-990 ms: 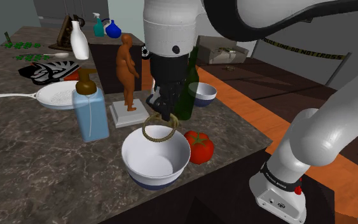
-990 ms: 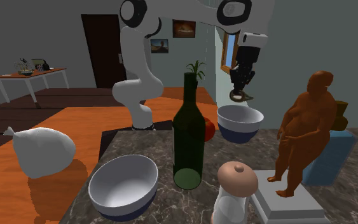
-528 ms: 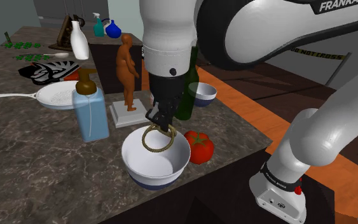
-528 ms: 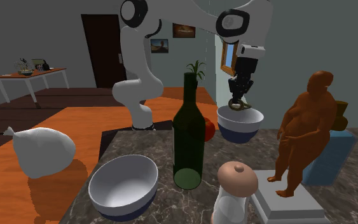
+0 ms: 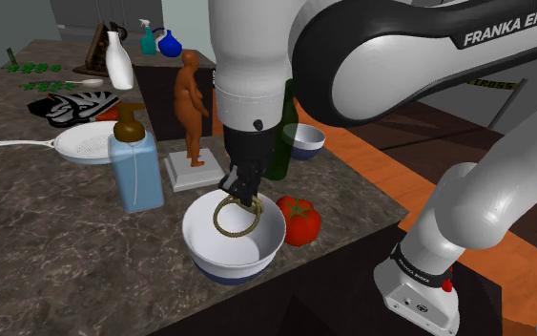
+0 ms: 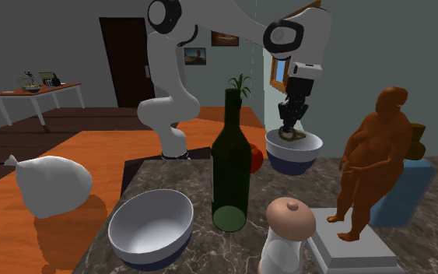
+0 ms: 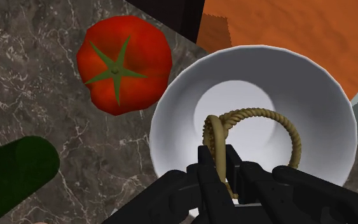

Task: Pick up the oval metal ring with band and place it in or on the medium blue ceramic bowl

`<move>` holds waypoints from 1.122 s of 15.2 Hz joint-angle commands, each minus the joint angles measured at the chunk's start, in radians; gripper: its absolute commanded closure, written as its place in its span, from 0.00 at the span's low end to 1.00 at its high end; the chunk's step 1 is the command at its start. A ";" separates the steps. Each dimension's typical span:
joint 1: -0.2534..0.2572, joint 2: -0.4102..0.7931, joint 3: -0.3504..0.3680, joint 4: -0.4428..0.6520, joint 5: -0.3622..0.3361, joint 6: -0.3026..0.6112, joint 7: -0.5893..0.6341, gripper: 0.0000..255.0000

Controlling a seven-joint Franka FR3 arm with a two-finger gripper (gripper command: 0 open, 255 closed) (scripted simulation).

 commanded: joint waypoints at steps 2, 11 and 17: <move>0.000 0.000 0.000 0.000 0.000 0.000 0.000 1.00; -0.001 -0.004 -0.005 0.098 0.000 -0.101 -0.001 0.00; -0.001 -0.003 -0.005 0.125 -0.001 -0.127 0.000 0.00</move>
